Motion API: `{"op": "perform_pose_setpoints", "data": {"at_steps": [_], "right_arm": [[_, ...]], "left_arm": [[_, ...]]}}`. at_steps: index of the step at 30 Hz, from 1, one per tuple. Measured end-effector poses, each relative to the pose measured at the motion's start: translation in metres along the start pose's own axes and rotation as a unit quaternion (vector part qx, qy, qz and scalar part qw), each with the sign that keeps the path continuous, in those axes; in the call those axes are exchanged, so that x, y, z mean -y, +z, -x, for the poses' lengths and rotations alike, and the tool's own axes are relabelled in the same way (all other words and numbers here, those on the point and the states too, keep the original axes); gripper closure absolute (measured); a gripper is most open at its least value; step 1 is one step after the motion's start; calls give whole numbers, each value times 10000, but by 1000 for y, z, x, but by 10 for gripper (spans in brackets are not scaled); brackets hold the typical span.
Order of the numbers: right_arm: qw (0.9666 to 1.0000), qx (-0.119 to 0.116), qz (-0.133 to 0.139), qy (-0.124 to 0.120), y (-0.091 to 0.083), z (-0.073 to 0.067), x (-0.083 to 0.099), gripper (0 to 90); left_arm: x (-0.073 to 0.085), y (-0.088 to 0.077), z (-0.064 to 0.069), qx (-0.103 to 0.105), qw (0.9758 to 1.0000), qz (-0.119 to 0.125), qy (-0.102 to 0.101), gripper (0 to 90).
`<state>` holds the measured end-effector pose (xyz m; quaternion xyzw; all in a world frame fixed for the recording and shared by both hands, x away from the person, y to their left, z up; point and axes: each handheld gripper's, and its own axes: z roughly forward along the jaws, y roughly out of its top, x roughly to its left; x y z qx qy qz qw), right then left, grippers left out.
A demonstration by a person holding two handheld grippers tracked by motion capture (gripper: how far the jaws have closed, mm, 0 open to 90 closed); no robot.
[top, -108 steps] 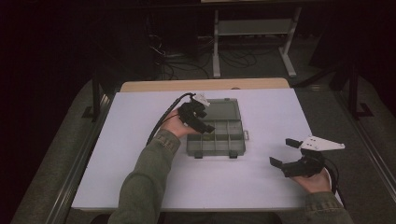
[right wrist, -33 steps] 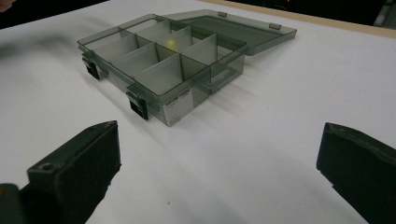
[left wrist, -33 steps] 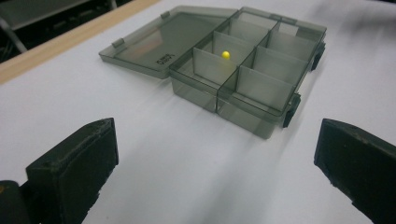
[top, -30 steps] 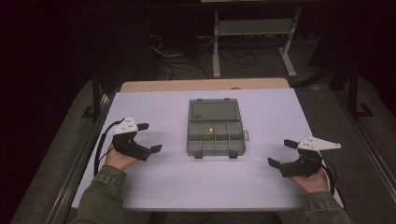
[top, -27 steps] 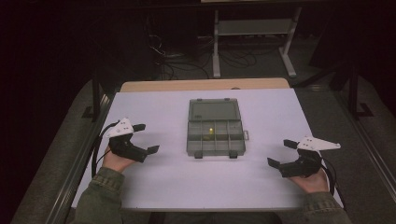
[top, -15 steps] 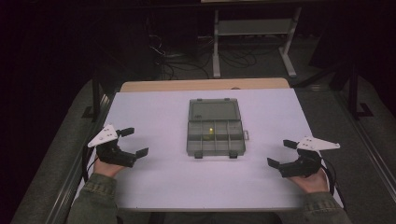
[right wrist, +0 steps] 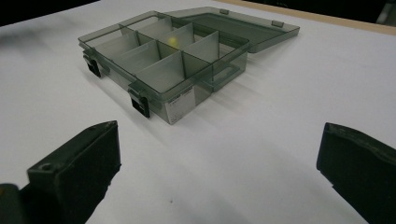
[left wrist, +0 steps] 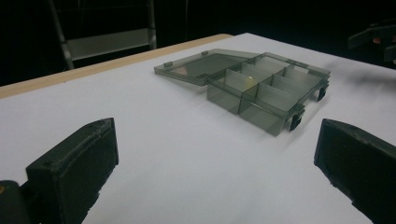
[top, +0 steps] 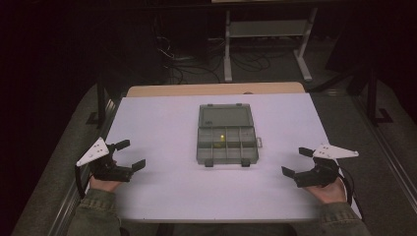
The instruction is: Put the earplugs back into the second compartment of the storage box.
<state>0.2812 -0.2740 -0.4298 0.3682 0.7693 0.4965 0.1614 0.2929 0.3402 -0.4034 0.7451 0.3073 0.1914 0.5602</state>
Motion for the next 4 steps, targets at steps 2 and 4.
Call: {"op": "perform_pose_setpoints", "data": {"at_steps": [2, 4], "right_arm": [[10000, 1, 7, 3, 0, 0, 0, 0], [10000, 1, -10, -2, 0, 0, 0, 0]], "left_arm": [[1, -1, 1, -29, 10000, 94, -7, 0], [2, -1, 1, -45, 9999, 160, -35, 0]]}}
